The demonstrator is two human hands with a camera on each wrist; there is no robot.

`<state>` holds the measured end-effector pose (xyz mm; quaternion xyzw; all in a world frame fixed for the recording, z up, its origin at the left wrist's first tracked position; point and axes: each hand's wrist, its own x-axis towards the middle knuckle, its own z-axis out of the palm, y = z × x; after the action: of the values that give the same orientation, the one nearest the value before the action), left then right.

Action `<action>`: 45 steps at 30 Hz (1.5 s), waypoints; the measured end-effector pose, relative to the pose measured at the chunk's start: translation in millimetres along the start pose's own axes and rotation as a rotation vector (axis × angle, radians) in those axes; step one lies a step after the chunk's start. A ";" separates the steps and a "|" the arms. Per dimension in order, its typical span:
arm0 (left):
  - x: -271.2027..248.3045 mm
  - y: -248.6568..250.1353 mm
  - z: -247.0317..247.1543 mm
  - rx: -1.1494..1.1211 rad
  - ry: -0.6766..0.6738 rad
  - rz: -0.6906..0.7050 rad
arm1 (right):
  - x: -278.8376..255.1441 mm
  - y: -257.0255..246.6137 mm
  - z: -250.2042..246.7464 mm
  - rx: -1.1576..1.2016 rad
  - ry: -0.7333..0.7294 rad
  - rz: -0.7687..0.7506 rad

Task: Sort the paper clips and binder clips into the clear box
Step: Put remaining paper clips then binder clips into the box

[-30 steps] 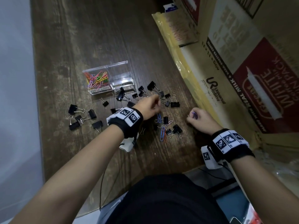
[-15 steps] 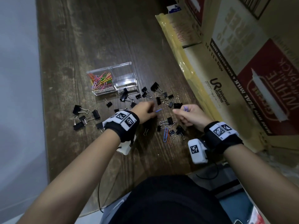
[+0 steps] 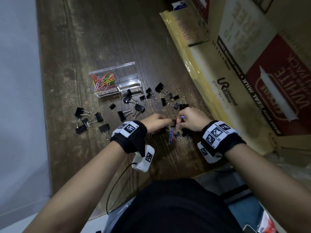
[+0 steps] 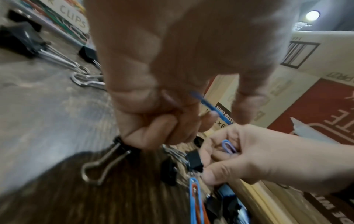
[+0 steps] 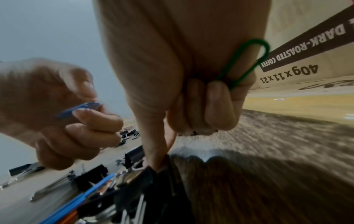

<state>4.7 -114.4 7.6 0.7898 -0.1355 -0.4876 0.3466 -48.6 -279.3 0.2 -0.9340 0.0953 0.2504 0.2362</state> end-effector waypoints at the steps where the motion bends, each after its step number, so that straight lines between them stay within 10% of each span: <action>1: -0.6 1.0 2.3 0.063 -0.002 -0.004 | 0.3 -0.5 0.2 -0.011 -0.023 -0.002; 5: -1.0 -2.3 9.6 0.064 0.072 0.016 | -3.1 5.0 0.0 0.196 0.038 0.011; 12: -8.0 -10.9 19.3 0.128 0.215 0.005 | -33.9 11.5 6.8 1.316 -0.028 0.068; 23: -16.4 -11.6 47.9 0.733 0.460 0.049 | -53.7 -4.1 37.4 0.158 0.028 -0.026; 38: -32.0 -38.6 32.0 0.665 0.414 0.015 | -49.9 -33.1 42.8 0.154 0.176 0.050; 45: -34.6 -47.0 13.8 0.204 0.483 0.148 | -46.3 -39.4 37.1 0.145 0.171 -0.054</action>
<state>-29.9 -67.1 -4.9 0.9019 -0.1547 -0.2424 0.3223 -92.3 -224.1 11.1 -0.9346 0.1079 0.1561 0.3007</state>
